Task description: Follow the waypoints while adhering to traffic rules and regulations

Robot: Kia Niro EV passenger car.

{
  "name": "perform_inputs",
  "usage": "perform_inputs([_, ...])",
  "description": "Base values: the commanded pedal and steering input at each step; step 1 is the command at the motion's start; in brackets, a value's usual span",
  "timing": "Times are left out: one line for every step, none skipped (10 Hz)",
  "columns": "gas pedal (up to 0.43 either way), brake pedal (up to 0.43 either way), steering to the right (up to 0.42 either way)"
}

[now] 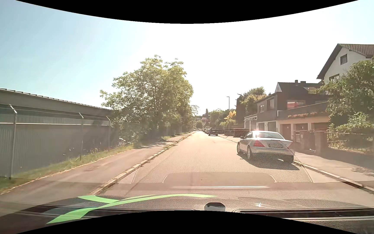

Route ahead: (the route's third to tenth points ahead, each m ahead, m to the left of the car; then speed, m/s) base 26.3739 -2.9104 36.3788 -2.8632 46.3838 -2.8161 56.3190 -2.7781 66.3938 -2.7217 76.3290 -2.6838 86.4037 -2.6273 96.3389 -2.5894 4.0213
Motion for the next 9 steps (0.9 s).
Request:
perform_inputs([0.157,0.0,0.025])
perform_inputs([0.157,0.0,0.018])
perform_inputs([0.157,0.0,0.017])
perform_inputs([0.157,0.0,0.027])
perform_inputs([0.157,0.0,0.034])
perform_inputs([0.157,0.0,0.036])
perform_inputs([0.157,0.0,0.033])
perform_inputs([0.157,0.0,0.028])
perform_inputs([0.157,0.0,0.026])
